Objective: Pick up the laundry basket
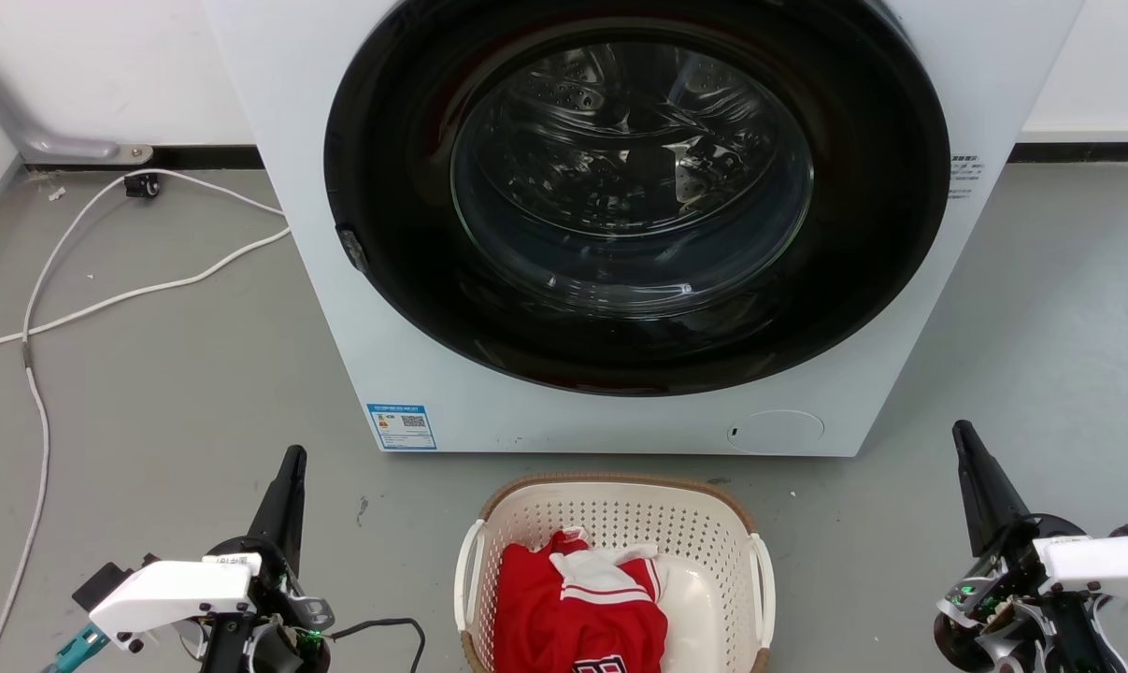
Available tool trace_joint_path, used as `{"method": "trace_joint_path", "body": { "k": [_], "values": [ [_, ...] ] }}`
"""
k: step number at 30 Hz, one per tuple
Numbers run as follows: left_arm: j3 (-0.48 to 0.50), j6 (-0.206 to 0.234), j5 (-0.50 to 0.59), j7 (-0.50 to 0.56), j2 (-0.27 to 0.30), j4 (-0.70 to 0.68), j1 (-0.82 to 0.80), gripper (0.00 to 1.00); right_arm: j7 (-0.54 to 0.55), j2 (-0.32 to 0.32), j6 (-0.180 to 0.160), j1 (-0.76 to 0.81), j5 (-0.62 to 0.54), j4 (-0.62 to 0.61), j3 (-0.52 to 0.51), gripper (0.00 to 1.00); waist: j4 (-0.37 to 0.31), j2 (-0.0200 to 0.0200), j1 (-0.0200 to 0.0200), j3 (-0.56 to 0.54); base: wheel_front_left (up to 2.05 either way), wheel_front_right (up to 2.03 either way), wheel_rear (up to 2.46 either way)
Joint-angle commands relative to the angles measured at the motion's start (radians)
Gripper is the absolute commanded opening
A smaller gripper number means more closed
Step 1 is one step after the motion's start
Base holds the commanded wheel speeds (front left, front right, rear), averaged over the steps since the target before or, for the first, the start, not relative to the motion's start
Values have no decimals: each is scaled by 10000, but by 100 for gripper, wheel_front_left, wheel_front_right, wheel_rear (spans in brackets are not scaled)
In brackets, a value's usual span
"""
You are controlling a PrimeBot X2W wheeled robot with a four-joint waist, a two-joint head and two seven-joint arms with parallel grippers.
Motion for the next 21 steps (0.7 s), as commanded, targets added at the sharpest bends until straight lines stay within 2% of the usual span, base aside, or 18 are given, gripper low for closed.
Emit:
{"method": "trace_joint_path", "body": {
  "k": [1, 21],
  "values": [
    [36, -32, 39, 29, -5, 10, -94, 0, 22, 34, 0, -101, -33, 11, -19, 0, 0, 0, 0, 0, 0, 0, 0],
    [49, -32, 36, 35, -14, 10, -95, 0, 33, 45, 0, -104, -54, 11, -32, 0, 0, 0, 0, 0, 0, 0, 0]
  ]
}}
